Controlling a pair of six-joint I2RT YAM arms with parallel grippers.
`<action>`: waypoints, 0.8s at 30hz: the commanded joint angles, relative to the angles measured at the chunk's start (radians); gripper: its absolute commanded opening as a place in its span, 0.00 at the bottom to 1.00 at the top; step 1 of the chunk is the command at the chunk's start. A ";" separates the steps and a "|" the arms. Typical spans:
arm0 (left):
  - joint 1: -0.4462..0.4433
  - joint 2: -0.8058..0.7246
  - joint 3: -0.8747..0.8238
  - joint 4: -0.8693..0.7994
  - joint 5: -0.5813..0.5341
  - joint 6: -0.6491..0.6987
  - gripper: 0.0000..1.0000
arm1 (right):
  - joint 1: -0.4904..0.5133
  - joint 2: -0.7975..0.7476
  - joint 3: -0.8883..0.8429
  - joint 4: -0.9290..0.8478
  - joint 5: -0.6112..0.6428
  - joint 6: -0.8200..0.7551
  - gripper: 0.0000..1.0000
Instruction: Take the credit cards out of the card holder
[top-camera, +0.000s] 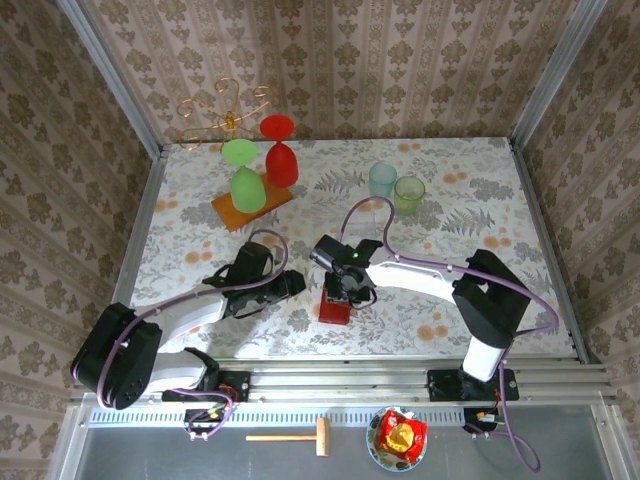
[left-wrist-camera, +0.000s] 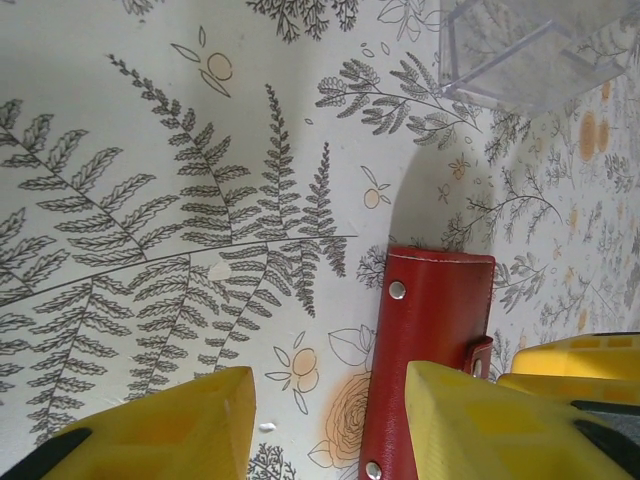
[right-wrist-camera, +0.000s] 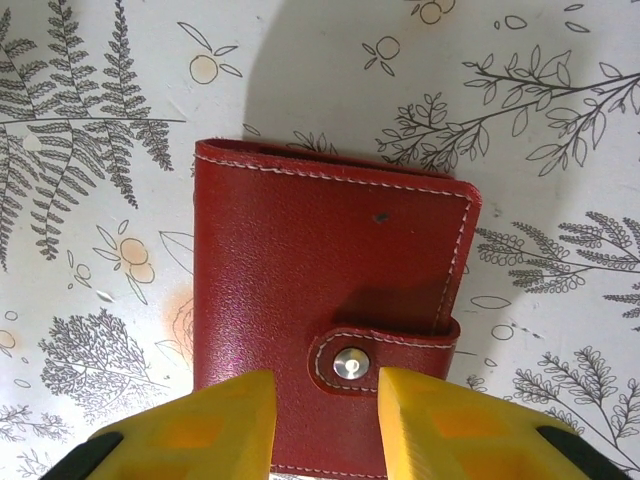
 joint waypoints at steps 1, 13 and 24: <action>0.011 -0.015 -0.015 0.002 0.014 0.025 0.44 | 0.009 0.034 0.035 -0.051 0.031 0.034 0.32; 0.034 -0.014 -0.038 0.025 0.031 0.028 0.44 | 0.020 0.089 0.064 -0.072 0.033 0.050 0.31; 0.045 -0.006 -0.048 0.037 0.036 0.029 0.44 | 0.021 0.146 0.068 -0.072 0.037 0.041 0.29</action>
